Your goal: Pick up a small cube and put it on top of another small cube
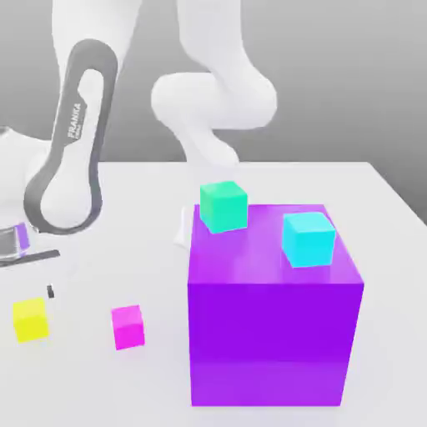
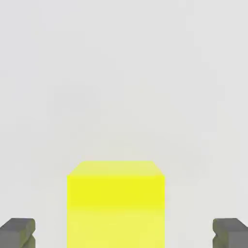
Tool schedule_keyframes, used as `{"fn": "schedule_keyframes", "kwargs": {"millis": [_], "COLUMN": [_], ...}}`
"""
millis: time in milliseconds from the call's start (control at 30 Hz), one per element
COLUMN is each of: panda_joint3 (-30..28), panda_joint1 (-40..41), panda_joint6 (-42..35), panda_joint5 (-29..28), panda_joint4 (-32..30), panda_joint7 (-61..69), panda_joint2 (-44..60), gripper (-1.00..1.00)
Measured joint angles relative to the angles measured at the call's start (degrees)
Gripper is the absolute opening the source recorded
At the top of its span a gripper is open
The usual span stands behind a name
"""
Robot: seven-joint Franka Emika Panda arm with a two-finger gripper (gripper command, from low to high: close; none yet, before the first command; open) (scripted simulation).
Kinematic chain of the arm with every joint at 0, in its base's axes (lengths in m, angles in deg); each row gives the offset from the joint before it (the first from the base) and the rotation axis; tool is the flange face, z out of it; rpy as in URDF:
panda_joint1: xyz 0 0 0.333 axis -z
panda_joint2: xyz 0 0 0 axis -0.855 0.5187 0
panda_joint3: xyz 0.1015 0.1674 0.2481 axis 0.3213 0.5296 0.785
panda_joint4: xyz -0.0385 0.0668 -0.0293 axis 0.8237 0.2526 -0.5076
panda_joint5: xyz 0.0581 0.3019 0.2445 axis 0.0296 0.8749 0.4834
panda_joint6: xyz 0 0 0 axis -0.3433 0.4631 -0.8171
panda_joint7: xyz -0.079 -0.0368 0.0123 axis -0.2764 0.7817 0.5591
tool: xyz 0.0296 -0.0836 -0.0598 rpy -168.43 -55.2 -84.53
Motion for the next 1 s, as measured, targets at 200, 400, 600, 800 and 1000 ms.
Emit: {"fn": "schedule_keyframes", "kwargs": {"millis": [200, 400, 600, 800, 1000], "panda_joint3": [3.5, -1.0, -8.4, -3.6, -0.3], "panda_joint1": [2.8, -0.7, -7.1, -12.1, -17.5], "panda_joint6": [1.4, -0.6, -6.1, -16.4, -26.6], "panda_joint5": [3.3, -1.3, -12.5, -15.6, -21.3], "panda_joint4": [0.8, -0.3, -2.8, -3.6, -4.6], "panda_joint7": [2.5, -0.9, -7.2, 8.5, 23.9], "panda_joint2": [2.4, -0.8, -9.6, -20.4, -32.3], "gripper": [-1.00, -1.00, -1.00, -1.00, -1.00]}}
